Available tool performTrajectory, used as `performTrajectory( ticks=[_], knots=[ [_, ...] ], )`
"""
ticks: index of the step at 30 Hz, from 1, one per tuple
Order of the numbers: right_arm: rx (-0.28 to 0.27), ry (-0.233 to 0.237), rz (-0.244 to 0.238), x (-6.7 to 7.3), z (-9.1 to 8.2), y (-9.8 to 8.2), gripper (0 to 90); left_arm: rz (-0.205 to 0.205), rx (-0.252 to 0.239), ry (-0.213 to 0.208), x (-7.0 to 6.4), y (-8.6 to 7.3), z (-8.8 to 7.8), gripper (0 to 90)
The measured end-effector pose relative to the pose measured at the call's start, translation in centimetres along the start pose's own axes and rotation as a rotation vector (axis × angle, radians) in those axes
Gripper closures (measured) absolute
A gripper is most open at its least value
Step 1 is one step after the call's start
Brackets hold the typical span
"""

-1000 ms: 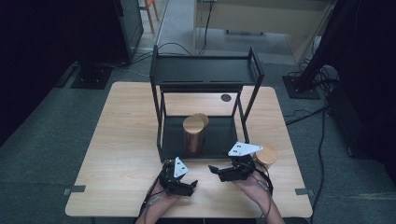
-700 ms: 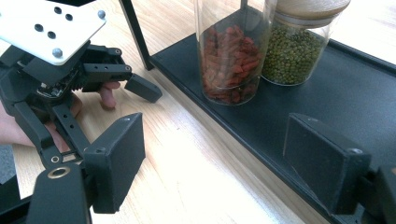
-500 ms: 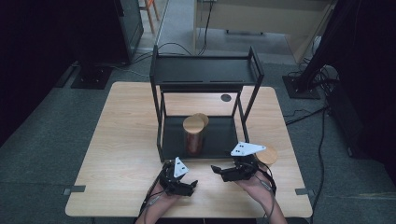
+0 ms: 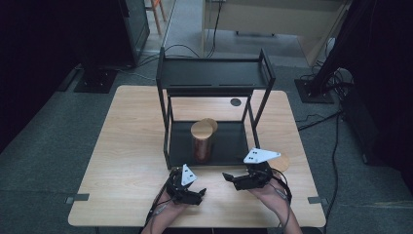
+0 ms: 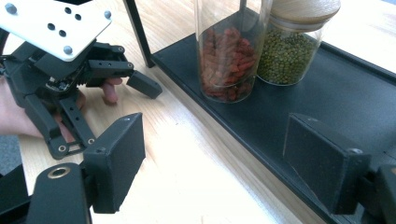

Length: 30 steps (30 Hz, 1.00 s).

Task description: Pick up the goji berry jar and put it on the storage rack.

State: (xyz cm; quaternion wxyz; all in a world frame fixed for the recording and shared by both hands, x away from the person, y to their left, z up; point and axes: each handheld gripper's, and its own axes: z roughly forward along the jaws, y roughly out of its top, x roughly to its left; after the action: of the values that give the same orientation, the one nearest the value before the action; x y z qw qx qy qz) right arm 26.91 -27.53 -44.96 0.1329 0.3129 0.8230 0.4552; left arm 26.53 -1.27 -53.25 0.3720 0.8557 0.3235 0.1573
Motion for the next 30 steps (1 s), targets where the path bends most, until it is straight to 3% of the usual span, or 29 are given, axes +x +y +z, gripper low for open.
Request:
performTrajectory(
  ticks=[30],
  knots=[
    [0.03, 0.022, -0.017, 0.5, -1.9, 0.7, 20.6, 0.003, 0.002, 0.002, 0.0, 0.0, 0.0, 12.1]
  ],
)
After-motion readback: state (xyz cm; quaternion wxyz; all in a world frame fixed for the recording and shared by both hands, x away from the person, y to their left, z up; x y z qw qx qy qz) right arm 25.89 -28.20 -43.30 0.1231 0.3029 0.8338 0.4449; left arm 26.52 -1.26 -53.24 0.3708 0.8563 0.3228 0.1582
